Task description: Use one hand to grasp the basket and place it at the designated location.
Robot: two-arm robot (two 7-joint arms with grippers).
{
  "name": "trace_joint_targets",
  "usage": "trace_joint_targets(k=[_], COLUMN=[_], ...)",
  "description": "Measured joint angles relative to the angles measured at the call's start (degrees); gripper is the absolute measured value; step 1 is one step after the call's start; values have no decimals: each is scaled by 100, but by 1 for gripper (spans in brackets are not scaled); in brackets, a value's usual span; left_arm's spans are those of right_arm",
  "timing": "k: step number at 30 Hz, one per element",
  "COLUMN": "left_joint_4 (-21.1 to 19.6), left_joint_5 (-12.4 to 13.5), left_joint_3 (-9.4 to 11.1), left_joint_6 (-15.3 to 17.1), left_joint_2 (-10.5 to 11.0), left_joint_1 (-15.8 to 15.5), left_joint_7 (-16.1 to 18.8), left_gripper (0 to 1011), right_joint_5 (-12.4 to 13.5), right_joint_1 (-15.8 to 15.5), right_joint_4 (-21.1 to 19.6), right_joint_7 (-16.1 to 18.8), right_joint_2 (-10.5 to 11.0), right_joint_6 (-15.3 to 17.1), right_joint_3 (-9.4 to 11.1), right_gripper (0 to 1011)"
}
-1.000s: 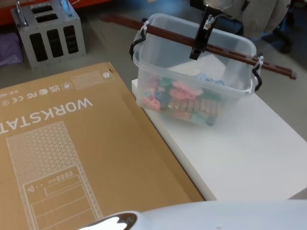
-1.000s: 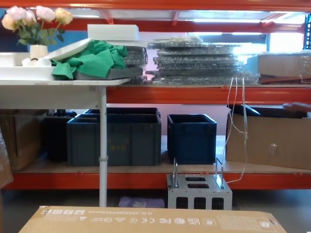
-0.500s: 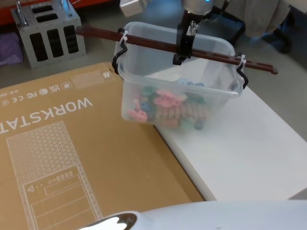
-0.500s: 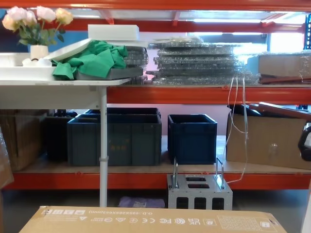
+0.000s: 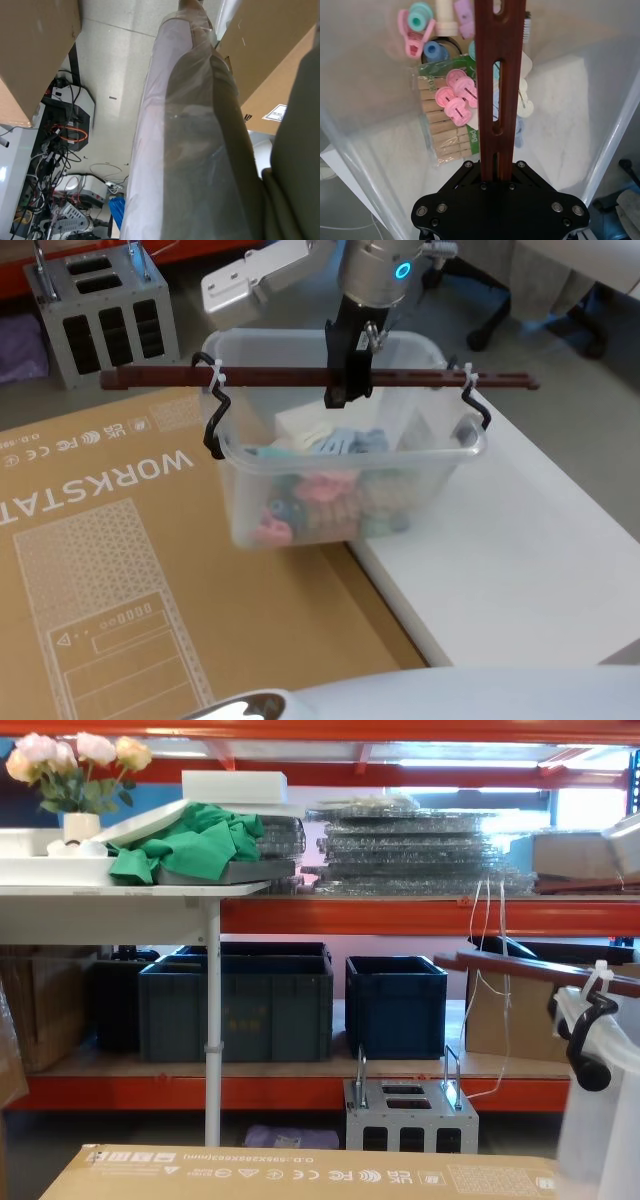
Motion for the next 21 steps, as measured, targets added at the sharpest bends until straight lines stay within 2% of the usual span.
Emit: trace_joint_targets(k=[10,21], left_joint_4=[-1,-3], left_joint_5=[0,0], left_joint_3=[0,0], left_joint_6=[0,0], left_joint_2=[-1,-1], left_joint_1=[0,0], left_joint_7=[0,0], left_gripper=[0,0], right_joint_5=[-71,-130], right_joint_1=[28,47], right_joint_4=[-398,-691], right_joint_7=[-48,-93], right_joint_2=[35,-63], right_joint_6=[-61,13], right_joint_3=[-180,-384], right_gripper=[0,0])
